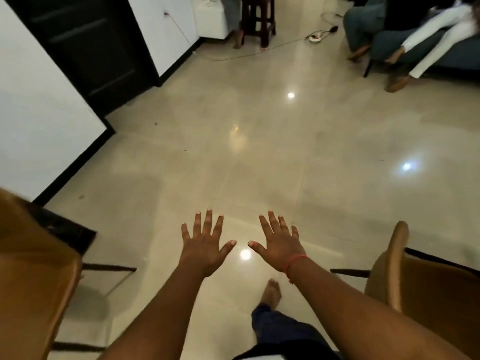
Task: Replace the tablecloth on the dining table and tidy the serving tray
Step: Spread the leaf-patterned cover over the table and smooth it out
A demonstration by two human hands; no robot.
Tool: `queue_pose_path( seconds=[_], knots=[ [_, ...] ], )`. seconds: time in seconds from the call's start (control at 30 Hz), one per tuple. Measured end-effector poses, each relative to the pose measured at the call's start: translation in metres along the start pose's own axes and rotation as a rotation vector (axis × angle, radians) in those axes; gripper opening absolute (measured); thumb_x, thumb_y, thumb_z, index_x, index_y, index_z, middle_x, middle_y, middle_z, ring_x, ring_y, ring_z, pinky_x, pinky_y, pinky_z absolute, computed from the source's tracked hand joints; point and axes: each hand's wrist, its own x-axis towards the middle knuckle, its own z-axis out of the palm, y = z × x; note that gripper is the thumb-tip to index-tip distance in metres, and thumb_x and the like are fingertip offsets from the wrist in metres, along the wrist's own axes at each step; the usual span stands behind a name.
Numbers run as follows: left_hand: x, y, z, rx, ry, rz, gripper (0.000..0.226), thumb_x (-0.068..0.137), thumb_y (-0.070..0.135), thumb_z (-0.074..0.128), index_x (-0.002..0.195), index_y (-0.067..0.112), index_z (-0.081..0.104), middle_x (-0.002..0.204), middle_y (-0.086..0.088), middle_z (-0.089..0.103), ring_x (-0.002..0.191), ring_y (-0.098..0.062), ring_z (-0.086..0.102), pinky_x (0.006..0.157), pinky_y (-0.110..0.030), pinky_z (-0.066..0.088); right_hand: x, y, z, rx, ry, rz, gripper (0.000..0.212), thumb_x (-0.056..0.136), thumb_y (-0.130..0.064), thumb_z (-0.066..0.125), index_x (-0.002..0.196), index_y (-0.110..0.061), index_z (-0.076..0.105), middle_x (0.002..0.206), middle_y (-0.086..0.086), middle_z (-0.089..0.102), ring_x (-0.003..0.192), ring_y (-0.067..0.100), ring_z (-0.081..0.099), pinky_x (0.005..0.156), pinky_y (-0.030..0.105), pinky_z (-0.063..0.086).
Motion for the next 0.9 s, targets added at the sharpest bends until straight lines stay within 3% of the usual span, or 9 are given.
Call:
queue_pose_path(
  seconds=[0.3, 0.43, 0.6, 0.9],
  knots=[
    [0.216, 0.054, -0.093, 0.037, 0.004, 0.139, 0.082, 0.088, 0.078, -0.002, 0.153, 0.031, -0.02, 0.161, -0.004, -0.027, 0.149, -0.031, -0.021, 0.116, -0.062, -0.004, 0.153, 0.089, -0.118, 0.057, 0.05, 0.116, 0.101, 0.072, -0.089, 0.0, 0.156, -0.035, -0.01, 0.164, -0.004, -0.022, 0.153, 0.025, -0.012, 0.121, 0.056, 0.001],
    [0.318, 0.074, -0.125, 0.037, 0.026, 0.215, 0.084, 0.083, 0.079, -0.008, 0.151, 0.033, -0.022, 0.161, -0.003, -0.028, 0.15, -0.03, -0.02, 0.117, -0.062, -0.003, 0.221, 0.13, -0.163, 0.077, 0.092, 0.208, 0.1, 0.073, -0.088, 0.0, 0.156, -0.034, -0.01, 0.164, -0.004, -0.021, 0.153, 0.026, -0.01, 0.121, 0.057, 0.003],
    [0.455, 0.108, -0.162, 0.07, 0.015, 0.354, 0.081, 0.086, 0.079, -0.002, 0.149, 0.034, -0.025, 0.16, -0.003, -0.029, 0.149, -0.03, -0.023, 0.117, -0.063, -0.005, 0.304, 0.186, -0.211, 0.089, 0.114, 0.349, 0.095, 0.079, -0.087, 0.005, 0.157, -0.034, -0.01, 0.165, -0.002, -0.019, 0.153, 0.027, -0.009, 0.121, 0.057, 0.003],
    [0.634, 0.21, -0.236, 0.169, -0.001, 0.656, 0.083, 0.088, 0.079, 0.003, 0.155, 0.033, -0.015, 0.162, -0.004, -0.024, 0.149, -0.031, -0.02, 0.116, -0.063, -0.003, 0.378, 0.277, -0.292, 0.216, 0.214, 0.618, 0.099, 0.074, -0.089, 0.001, 0.157, -0.034, -0.009, 0.165, -0.003, -0.017, 0.153, 0.027, -0.009, 0.121, 0.057, 0.004]
  ],
)
